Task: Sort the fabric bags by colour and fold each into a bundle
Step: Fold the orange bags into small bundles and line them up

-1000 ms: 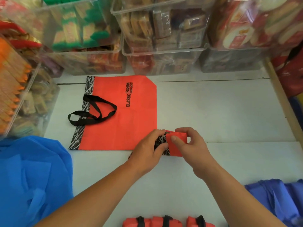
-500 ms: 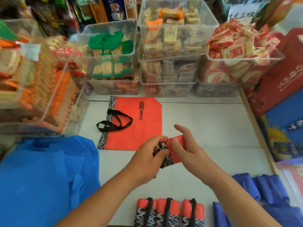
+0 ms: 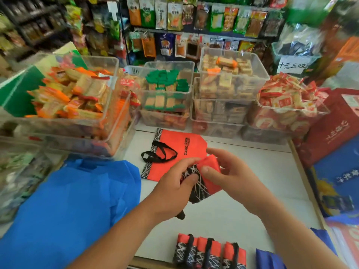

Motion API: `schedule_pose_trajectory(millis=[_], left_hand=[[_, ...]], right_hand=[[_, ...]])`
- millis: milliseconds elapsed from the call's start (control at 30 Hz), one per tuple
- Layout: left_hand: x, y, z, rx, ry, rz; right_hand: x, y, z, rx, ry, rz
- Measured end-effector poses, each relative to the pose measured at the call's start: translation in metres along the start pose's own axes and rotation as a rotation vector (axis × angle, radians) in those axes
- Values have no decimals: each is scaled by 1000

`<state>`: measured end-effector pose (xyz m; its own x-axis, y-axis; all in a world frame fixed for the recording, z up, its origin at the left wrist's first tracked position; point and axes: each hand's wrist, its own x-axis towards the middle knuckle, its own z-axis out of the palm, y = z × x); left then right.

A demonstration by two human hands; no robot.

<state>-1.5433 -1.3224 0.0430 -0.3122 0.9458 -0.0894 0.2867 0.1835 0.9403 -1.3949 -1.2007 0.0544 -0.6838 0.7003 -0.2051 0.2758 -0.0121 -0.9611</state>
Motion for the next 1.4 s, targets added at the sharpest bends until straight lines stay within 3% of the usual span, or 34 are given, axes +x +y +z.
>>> schedule_pose_trajectory(millis=[233,367,633,933,1100,1133,1300,1400], left_hand=[[-4,5,-14,-89,147,61],[0,9,-22,-139,-48,-111],[-2,6,-46,-15,-267,-49],[-11,-15,-67,-45,51,-31],[-23,-9,-72,279,-192,-8],[-24,-6,-71,343,-173,7],[-9,13,-43,591,84,485],[3,11,-30,584,201,666]], right_hand=[[2,-13,19,-138,18,-24],[11,-15,12,-14,66,5],[11,-22,-7,35,158,30],[11,-18,-47,40,473,83],[11,-13,-44,-56,452,63],[13,-16,-39,-81,435,48],[18,-38,-9,-45,296,2],[21,-43,-4,-60,252,32]])
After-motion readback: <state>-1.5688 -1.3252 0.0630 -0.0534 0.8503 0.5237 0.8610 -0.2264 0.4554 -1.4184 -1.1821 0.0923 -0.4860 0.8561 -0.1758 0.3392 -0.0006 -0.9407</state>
